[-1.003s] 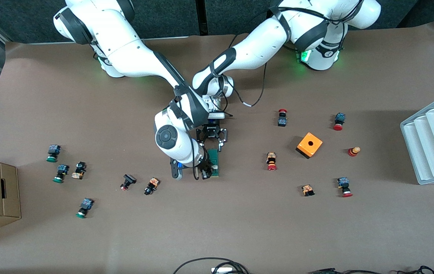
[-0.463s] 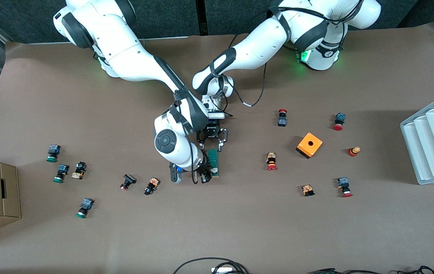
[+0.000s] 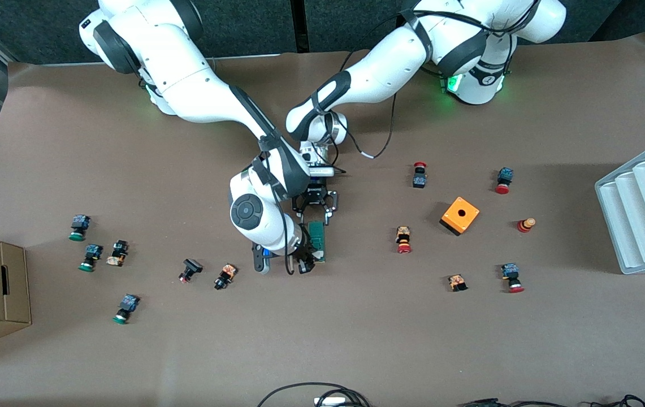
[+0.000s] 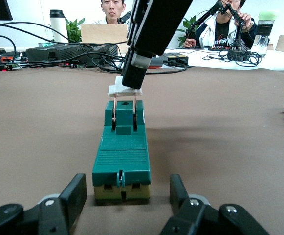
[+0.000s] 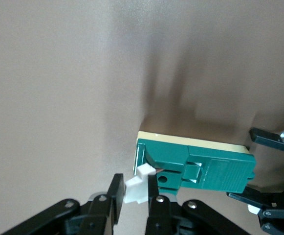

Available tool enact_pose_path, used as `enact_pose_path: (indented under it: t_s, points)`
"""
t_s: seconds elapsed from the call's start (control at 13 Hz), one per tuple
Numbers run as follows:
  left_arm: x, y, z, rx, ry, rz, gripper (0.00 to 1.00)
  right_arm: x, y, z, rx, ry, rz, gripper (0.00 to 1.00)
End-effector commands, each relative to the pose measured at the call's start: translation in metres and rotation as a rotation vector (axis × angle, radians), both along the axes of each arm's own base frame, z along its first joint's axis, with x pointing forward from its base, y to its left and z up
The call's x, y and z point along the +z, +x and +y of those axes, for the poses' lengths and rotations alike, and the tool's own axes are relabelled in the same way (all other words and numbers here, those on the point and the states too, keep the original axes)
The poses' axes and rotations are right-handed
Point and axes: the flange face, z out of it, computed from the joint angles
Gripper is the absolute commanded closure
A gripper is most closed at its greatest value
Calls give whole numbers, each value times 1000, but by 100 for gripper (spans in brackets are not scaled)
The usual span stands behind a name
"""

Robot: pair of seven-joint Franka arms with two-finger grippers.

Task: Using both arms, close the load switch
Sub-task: 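Press the white toggle fully to the switch end with the right gripper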

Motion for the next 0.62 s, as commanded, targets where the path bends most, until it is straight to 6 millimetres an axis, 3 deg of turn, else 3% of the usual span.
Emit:
enact_pose_path:
  t_s: [0.0, 0.54]
  points:
    - [-15, 4, 1, 3, -4, -2, 25, -10, 10, -1, -21, 22, -4, 74]
    - [-15, 5, 1, 4, -4, -3, 25, -19, 11, 0, -21, 18, -2, 74]
